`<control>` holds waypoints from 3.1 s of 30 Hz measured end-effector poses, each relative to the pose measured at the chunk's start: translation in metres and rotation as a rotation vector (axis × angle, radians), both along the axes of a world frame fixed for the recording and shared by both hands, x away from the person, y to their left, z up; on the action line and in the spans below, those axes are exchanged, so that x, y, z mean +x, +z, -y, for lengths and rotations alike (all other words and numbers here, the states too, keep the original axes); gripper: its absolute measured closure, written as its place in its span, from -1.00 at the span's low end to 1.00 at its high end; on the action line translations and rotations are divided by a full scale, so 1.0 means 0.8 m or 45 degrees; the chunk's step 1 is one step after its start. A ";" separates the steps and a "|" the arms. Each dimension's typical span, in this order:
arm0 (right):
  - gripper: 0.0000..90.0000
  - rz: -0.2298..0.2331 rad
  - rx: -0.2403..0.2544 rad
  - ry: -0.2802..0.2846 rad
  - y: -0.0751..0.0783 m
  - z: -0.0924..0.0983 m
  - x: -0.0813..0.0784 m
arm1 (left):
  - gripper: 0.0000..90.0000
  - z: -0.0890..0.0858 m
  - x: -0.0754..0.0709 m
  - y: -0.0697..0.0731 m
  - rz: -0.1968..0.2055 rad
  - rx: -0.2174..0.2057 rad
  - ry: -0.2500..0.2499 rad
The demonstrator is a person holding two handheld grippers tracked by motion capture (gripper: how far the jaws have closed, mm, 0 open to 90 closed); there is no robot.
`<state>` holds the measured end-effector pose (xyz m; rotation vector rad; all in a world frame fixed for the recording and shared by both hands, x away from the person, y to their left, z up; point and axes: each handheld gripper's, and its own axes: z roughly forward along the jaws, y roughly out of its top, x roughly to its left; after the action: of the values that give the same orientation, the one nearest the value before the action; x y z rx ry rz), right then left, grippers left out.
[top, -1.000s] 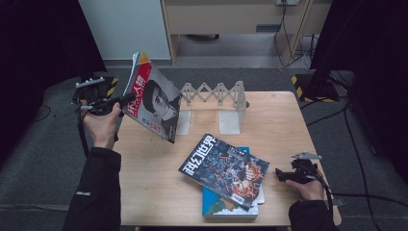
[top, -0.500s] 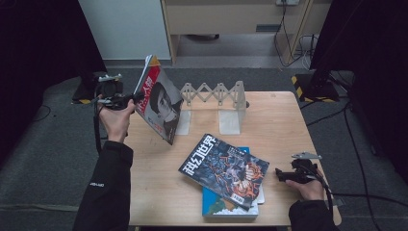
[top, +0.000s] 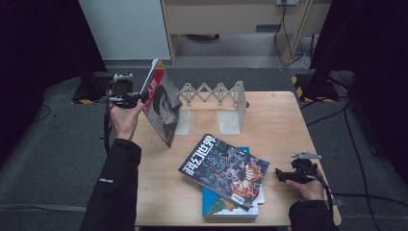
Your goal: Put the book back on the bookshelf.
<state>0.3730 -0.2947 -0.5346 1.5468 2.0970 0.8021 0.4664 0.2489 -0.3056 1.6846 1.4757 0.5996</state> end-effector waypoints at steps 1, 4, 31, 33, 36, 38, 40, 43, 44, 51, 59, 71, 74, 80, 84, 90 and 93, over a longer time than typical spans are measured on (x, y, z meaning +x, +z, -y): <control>-0.96 0.000 -0.001 0.002 0.000 0.000 0.000 | 0.91 0.001 0.001 -0.001 -0.002 0.000 0.003; -0.96 0.000 -0.002 0.003 0.000 0.000 0.000 | 0.91 0.003 0.002 -0.003 0.001 -0.003 0.012; -0.96 -0.005 -0.004 0.015 0.000 -0.001 0.000 | 0.88 0.010 0.012 -0.014 0.178 -0.053 0.022; -0.96 -0.005 -0.004 0.015 0.000 -0.001 0.000 | 0.86 0.010 0.012 -0.015 0.193 -0.056 0.008; -0.96 -0.004 -0.004 0.015 0.000 -0.001 0.000 | 0.69 0.010 0.008 -0.015 0.231 -0.057 -0.001; -0.96 -0.005 -0.004 0.015 0.000 -0.001 0.000 | 0.55 0.008 0.003 -0.017 0.248 -0.077 -0.008; -0.96 -0.005 -0.004 0.015 0.000 -0.001 0.000 | 0.48 0.007 -0.001 -0.019 0.255 -0.104 -0.011; -0.96 -0.002 -0.006 0.015 0.000 -0.001 0.000 | 0.45 0.007 -0.003 -0.022 0.223 -0.095 -0.028; -0.96 -0.003 -0.005 0.015 0.000 -0.001 0.000 | 0.46 0.009 -0.003 -0.023 0.226 -0.090 -0.028; -0.96 -0.003 -0.004 0.017 0.000 -0.001 0.000 | 0.89 0.018 0.000 -0.025 0.226 -0.004 0.037; -0.96 0.001 -0.005 0.016 0.000 -0.001 0.001 | 0.91 0.029 0.003 -0.024 0.295 0.035 0.097; -0.96 0.001 -0.005 0.015 0.000 -0.001 0.001 | 0.89 0.033 -0.001 -0.026 0.297 0.046 0.049; -0.96 0.002 -0.005 0.015 0.000 -0.001 0.001 | 0.88 0.032 -0.003 -0.026 0.295 0.049 0.037; -0.96 0.003 -0.004 0.015 0.000 -0.001 0.001 | 0.90 0.026 -0.006 -0.028 0.309 0.061 0.072; -0.96 -0.001 -0.001 0.013 0.000 -0.002 0.001 | 0.90 0.021 -0.008 -0.031 0.313 0.053 0.089; -0.96 0.000 -0.001 0.011 0.000 -0.002 0.001 | 0.87 0.018 -0.010 -0.033 0.319 0.049 0.083; -0.96 -0.001 0.000 0.012 0.000 -0.002 0.000 | 0.71 0.015 -0.013 -0.029 0.349 0.017 0.075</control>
<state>0.3734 -0.2934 -0.5345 1.5382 2.1060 0.8047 0.4558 0.2369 -0.3288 1.5051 1.3288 0.8379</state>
